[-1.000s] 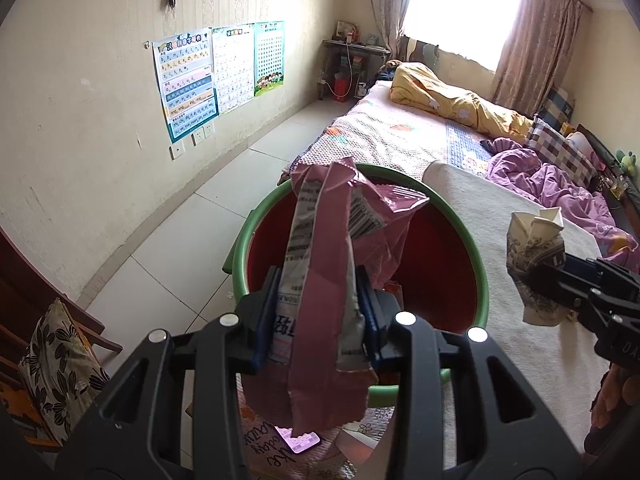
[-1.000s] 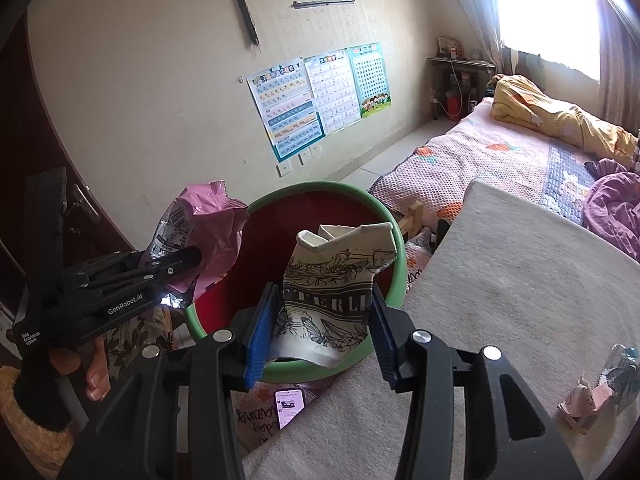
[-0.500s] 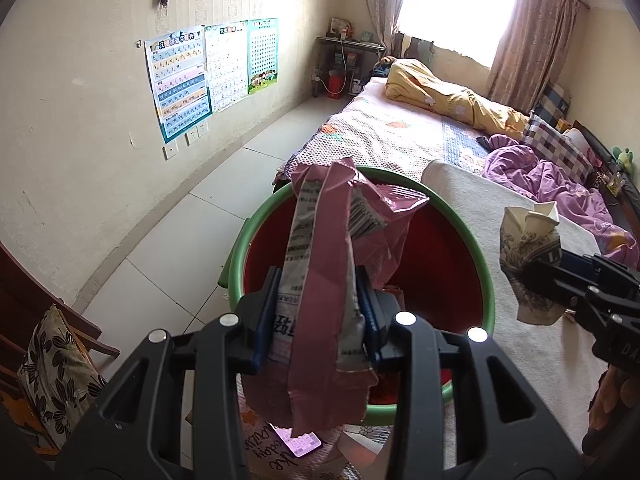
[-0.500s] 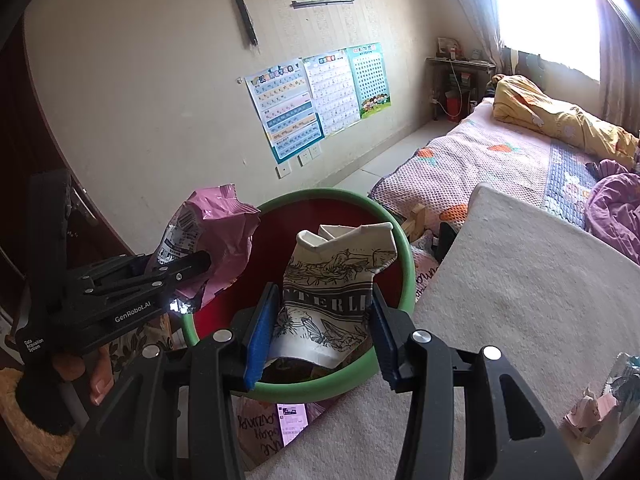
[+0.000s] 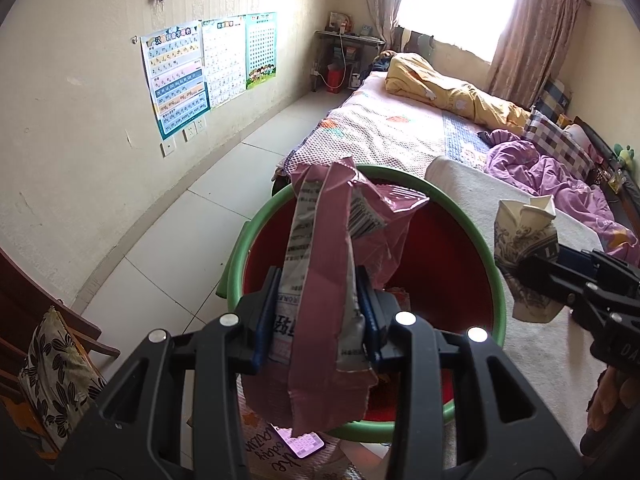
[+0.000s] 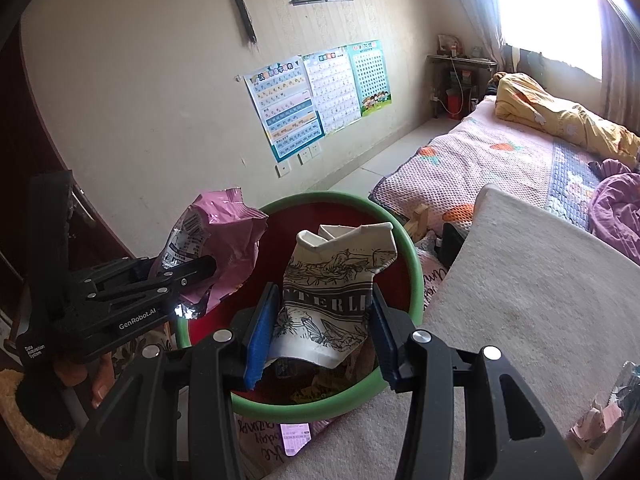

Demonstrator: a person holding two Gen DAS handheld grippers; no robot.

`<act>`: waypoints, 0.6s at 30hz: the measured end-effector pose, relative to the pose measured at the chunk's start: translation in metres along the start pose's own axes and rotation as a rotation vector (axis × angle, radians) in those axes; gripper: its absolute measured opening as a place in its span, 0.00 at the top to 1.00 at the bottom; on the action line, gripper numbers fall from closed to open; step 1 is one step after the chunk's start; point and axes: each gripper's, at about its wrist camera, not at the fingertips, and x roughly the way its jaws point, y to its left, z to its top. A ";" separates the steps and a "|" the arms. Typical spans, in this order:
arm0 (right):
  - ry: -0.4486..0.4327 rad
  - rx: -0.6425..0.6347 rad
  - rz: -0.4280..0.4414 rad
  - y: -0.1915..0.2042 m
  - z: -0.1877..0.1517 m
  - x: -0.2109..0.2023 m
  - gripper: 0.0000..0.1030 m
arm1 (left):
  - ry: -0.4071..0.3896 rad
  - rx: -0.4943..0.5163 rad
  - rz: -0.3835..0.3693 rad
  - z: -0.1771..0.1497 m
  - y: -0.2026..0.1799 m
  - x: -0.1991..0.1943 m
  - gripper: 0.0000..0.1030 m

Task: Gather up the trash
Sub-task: 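Hold the pink wrapper and white cup above the bin opening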

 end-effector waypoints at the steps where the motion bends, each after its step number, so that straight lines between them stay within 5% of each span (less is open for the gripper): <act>1: 0.000 0.000 0.000 0.000 0.000 0.000 0.58 | 0.001 0.001 0.000 0.000 0.000 0.001 0.66; 18: 0.006 0.001 -0.011 -0.001 0.004 0.009 0.58 | 0.028 0.021 -0.003 0.005 -0.002 0.020 0.66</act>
